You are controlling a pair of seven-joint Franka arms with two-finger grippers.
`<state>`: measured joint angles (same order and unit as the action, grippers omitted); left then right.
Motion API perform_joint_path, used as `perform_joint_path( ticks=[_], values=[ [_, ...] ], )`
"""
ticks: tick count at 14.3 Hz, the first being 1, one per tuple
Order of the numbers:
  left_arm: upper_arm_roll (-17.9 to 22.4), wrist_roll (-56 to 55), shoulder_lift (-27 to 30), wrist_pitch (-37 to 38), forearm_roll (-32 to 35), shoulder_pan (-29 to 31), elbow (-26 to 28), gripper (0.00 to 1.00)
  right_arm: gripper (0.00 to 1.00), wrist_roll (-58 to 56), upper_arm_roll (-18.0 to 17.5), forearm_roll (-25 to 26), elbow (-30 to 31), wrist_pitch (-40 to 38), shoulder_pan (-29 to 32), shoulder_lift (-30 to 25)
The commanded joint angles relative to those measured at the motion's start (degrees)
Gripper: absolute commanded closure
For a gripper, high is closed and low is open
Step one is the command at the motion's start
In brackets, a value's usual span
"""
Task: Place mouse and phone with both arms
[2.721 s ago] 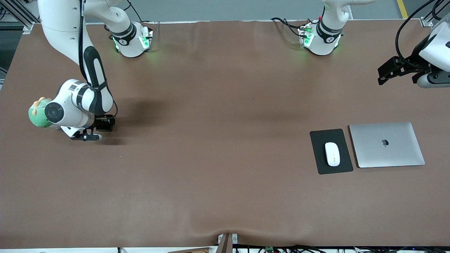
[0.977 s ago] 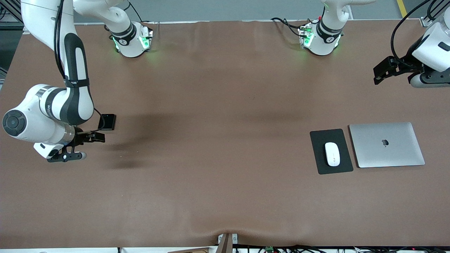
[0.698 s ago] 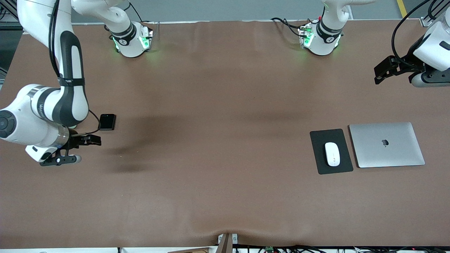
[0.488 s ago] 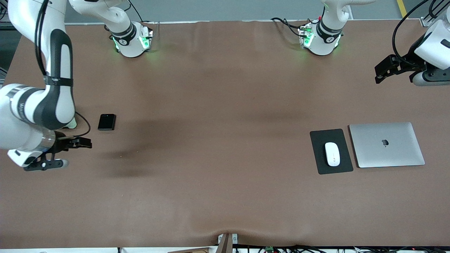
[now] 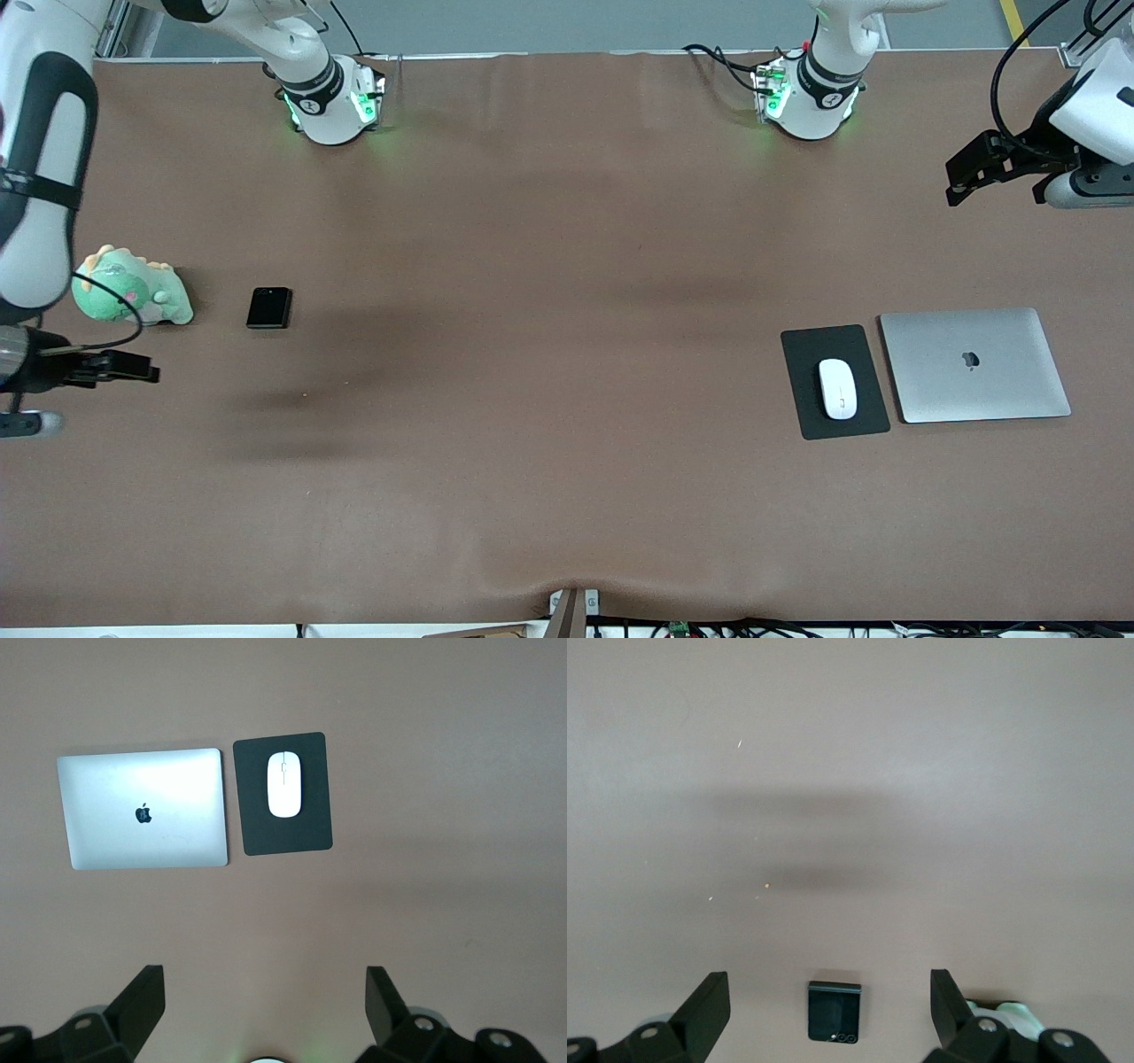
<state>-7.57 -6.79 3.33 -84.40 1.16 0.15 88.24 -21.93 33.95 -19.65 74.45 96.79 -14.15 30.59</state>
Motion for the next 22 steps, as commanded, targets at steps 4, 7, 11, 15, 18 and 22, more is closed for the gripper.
perform_joint_path(
  ticks=[4, 7, 11, 15, 18, 22],
  values=[
    [0.37, 0.38, 0.1, -0.77, -0.81, 1.96, 0.45, 0.0, 0.0, -0.66, -3.89, 1.37, -6.5, -6.43, 4.73, -1.58],
    [0.63, -0.23, 0.18, -0.77, -0.81, 2.31, 0.45, 0.0, 0.0, -0.22, -8.97, 9.43, -6.59, -7.31, 6.31, -5.0],
    [0.72, -0.24, 0.27, -0.51, -0.81, 3.81, 0.71, 0.0, 0.0, 0.21, -16.46, 14.56, -5.45, -10.37, 10.27, -10.37],
    [0.19, -0.32, 0.18, -0.33, -0.63, 3.63, 1.24, 0.0, 0.0, 0.92, -16.64, 14.56, 2.08, -10.75, 10.89, -16.95],
    [-0.16, 0.99, 0.27, -0.33, -0.63, 3.55, 1.67, 0.0, 0.0, 6.01, -18.82, 14.73, 8.33, -10.13, 11.94, -22.05],
    [-1.48, 1.08, 0.27, -0.33, -0.55, 3.37, 1.94, 0.0, 0.0, 6.55, -24.63, 21.14, 15.97, -8.03, 13.53, -29.16]
  ],
)
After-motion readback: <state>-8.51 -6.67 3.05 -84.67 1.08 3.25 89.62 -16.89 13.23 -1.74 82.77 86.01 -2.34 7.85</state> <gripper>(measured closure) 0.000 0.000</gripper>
